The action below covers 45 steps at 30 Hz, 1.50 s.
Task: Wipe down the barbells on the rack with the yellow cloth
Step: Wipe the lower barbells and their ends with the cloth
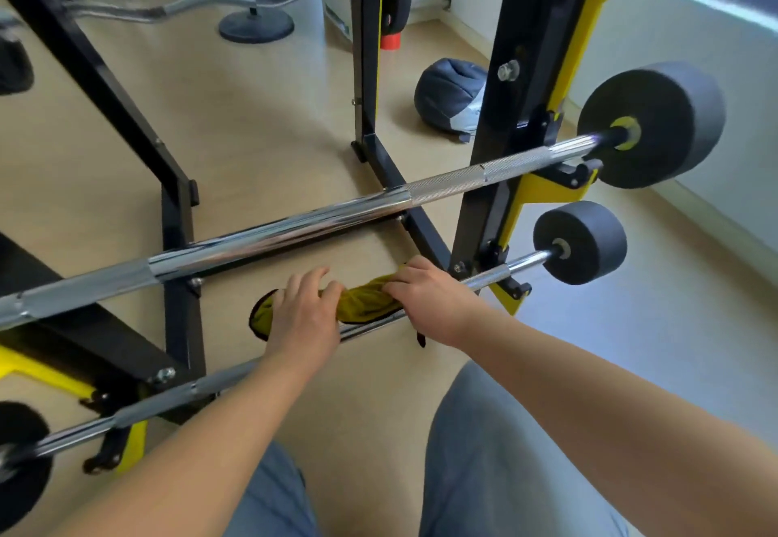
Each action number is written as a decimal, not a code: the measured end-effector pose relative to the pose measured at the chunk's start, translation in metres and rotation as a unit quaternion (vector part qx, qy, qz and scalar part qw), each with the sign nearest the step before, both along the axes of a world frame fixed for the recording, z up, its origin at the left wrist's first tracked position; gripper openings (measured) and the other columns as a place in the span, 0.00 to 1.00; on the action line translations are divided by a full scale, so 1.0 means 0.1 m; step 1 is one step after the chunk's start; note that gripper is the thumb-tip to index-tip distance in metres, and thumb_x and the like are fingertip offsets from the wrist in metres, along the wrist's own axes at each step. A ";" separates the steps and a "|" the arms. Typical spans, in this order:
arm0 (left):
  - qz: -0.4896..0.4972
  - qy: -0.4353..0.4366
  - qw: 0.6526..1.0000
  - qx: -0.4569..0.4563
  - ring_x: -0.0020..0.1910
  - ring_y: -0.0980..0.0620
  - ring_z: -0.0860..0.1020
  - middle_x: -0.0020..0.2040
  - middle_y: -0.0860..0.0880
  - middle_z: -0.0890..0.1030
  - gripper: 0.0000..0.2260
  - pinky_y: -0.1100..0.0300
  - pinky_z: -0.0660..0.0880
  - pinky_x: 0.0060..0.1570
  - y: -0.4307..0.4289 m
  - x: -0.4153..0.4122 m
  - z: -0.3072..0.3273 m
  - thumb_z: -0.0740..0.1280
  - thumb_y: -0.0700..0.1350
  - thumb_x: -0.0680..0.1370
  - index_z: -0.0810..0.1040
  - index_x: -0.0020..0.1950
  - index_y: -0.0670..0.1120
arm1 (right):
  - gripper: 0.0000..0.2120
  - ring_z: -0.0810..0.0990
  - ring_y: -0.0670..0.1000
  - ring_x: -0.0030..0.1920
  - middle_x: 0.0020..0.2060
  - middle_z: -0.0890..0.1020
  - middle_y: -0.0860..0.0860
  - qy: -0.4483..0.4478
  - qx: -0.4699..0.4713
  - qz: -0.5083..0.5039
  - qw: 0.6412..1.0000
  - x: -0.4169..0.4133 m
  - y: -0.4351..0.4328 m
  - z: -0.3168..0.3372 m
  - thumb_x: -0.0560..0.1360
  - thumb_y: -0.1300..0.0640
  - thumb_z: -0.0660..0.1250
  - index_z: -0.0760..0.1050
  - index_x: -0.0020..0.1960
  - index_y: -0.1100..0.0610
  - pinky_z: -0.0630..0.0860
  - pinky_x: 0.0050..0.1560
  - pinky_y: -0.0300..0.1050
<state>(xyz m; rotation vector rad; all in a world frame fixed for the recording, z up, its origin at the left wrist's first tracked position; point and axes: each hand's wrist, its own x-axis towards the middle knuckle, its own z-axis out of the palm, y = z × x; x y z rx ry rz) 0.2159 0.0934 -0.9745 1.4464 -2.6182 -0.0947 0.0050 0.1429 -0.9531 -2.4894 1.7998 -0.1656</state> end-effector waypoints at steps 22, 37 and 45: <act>0.020 0.003 0.991 0.135 0.49 0.52 0.73 0.48 0.55 0.72 0.14 0.56 0.70 0.45 -0.20 -0.09 -0.84 0.67 0.63 0.75 0.71 0.49 0.54 | 0.17 0.73 0.56 0.55 0.53 0.73 0.53 0.118 0.147 -0.129 0.974 0.05 -0.44 -1.05 0.75 0.45 0.69 0.73 0.60 0.51 0.70 0.53 0.53; 0.020 -0.099 0.972 0.213 0.55 0.49 0.76 0.57 0.51 0.77 0.22 0.51 0.73 0.54 -0.35 1.19 -0.97 0.64 0.65 0.76 0.71 0.63 0.53 | 0.07 0.80 0.57 0.51 0.50 0.80 0.51 0.100 0.158 -0.028 0.982 1.28 -0.69 -1.28 0.78 0.55 0.64 0.70 0.55 0.53 0.66 0.43 0.49; 0.052 -0.117 0.953 0.276 0.47 0.53 0.75 0.47 0.56 0.73 0.17 0.52 0.76 0.50 -0.45 1.78 -0.92 0.69 0.60 0.75 0.72 0.61 0.56 | 0.02 0.74 0.56 0.41 0.44 0.78 0.50 0.058 0.198 0.043 0.978 2.11 -0.87 -1.27 0.76 0.55 0.63 0.71 0.49 0.50 0.70 0.39 0.47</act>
